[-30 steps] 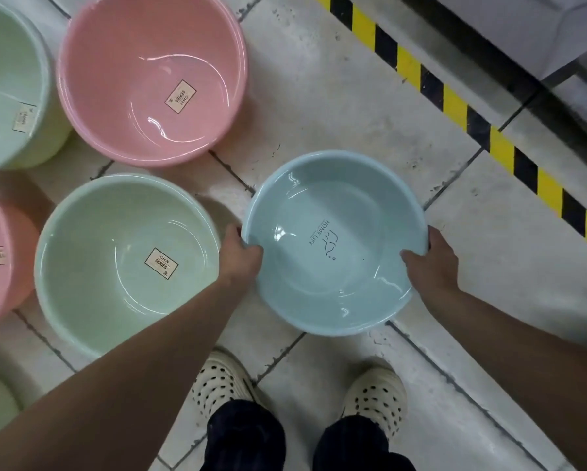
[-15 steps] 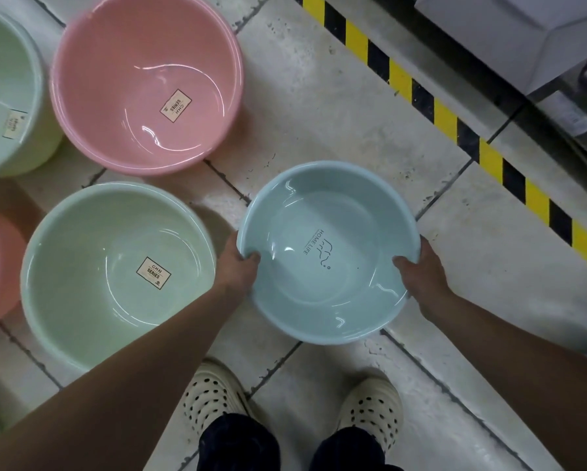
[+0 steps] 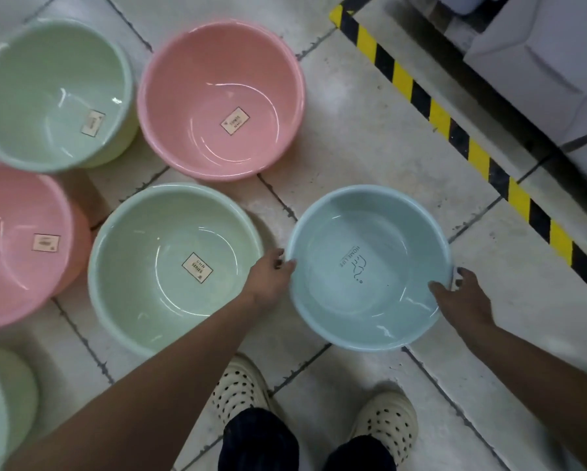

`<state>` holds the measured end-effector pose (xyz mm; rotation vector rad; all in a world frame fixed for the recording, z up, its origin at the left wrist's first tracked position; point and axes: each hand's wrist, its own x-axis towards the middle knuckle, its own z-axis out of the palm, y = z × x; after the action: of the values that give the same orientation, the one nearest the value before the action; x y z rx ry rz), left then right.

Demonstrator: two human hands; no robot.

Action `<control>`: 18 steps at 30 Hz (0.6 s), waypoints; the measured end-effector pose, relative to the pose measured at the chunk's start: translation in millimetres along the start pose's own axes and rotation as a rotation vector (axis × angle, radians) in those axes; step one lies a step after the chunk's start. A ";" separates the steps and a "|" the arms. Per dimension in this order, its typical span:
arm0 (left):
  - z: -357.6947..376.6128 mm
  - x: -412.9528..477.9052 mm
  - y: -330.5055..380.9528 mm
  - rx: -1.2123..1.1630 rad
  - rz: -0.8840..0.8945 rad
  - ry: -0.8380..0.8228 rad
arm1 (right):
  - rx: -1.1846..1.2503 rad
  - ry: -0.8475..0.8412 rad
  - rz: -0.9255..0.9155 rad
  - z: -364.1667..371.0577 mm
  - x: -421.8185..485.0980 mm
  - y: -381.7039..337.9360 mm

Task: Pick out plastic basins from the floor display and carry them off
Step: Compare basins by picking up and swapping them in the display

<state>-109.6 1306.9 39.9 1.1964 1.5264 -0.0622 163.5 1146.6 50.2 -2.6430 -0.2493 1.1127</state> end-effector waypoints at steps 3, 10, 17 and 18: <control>-41.6 -35.5 1.7 -0.069 0.020 0.101 | -0.055 0.026 -0.173 -6.0 -43.9 -41.8; -156.5 -110.8 -43.2 -0.227 -0.134 0.324 | -0.152 -0.342 -0.409 37.4 -155.0 -177.2; -229.8 -138.8 -107.3 -0.361 -0.356 0.464 | -0.348 -0.436 -0.506 96.2 -214.1 -249.2; -233.5 -136.0 -117.0 -0.367 -0.367 0.470 | -0.380 -0.433 -0.506 105.0 -213.7 -253.0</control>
<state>-376.6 1307.2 164.1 0.6514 2.0506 0.2630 -74.1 1350.5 201.0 -2.3629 -1.2430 1.5403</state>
